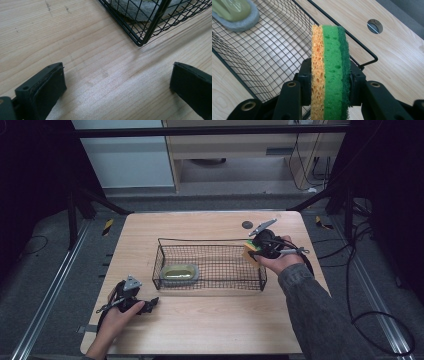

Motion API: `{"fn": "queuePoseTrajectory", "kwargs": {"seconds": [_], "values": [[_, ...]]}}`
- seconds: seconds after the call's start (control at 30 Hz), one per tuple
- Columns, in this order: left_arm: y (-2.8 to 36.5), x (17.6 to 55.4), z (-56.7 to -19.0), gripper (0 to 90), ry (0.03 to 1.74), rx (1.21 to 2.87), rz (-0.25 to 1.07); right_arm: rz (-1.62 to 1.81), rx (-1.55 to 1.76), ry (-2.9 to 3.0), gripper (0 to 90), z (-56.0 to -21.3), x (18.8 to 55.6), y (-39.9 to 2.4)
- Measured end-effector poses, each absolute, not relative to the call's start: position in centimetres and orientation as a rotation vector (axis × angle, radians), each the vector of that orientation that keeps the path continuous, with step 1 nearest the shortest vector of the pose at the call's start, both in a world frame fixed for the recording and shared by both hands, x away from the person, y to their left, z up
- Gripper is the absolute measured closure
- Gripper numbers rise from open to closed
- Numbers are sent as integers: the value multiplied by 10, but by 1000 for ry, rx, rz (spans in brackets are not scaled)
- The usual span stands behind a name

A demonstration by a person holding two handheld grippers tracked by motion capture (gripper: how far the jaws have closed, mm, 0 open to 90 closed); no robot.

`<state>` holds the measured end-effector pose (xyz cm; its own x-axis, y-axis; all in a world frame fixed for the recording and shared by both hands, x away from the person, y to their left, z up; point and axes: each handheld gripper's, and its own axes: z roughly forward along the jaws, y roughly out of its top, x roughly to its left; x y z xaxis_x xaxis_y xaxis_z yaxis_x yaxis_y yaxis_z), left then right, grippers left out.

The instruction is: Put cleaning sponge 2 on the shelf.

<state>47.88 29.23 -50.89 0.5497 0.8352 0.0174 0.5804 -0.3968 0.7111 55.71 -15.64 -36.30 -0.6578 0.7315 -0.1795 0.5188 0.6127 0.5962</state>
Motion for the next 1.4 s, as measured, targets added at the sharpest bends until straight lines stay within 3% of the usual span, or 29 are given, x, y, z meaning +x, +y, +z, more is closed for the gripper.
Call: {"fn": "queuePoseTrajectory", "kwargs": {"seconds": [1.4], "values": [[292, 480, -509, 0, 1129, 2126, 497, 657, 1058, 2460, 639, -411, 576, -155]]}}
